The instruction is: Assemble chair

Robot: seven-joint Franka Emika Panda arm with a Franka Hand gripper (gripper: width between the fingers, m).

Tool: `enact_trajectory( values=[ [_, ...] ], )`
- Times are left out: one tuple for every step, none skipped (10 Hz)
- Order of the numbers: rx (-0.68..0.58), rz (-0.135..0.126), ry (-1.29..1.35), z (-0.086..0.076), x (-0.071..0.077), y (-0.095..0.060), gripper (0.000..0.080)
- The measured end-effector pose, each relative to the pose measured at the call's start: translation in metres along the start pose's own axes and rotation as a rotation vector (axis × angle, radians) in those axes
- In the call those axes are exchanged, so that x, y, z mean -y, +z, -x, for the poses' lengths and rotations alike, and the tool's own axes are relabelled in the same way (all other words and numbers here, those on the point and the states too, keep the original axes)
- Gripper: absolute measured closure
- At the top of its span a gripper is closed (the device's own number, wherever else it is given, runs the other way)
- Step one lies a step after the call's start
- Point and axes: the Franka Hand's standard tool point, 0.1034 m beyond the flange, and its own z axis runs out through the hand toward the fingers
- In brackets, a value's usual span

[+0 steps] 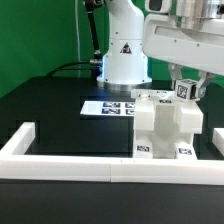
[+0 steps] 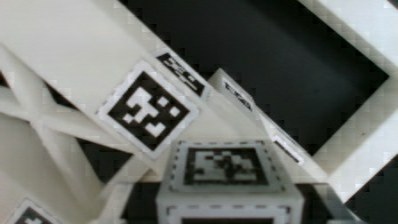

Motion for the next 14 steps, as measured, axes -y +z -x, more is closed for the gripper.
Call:
enact_trajectory(
  values=[
    [0.002,-0.001,0.068,0.0007,0.0003,0.0,0.0515],
    [0.002,-0.001,0.115,0.001,0.0005,0.0,0.0515],
    [0.002,-0.001,0.16,0.0014,0.0007,0.0,0.0515],
    [0.003,-0.001,0.232,0.0022,0.0011,0.0001,0.0515],
    [0.003,-0.001,0.233,0.0023,0.0011,0.0001,0.0515],
    [0.003,-0.001,0.228,0.0023,0.0012,0.0001,0.0515],
    [0.003,-0.001,0.193,0.0023,0.0011,0.0001,0.0329],
    [0.01,0.011,0.166,0.0038,-0.0001,-0.0001,0.0213],
    [0.009,0.013,0.092,0.0044,0.0004,-0.0011,0.0213],
    [0.009,0.012,-0.034,0.0052,0.001,-0.0016,0.0163],
    [0.01,0.011,-0.13,0.0058,0.0015,-0.0019,0.0154],
    [0.009,0.009,-0.219,0.0056,0.0017,-0.0021,0.0154],
    [0.008,0.007,-0.289,0.0054,0.002,-0.0022,0.0151],
    [0.006,0.004,-0.401,0.0049,0.0021,-0.0019,0.0151]
  ],
)
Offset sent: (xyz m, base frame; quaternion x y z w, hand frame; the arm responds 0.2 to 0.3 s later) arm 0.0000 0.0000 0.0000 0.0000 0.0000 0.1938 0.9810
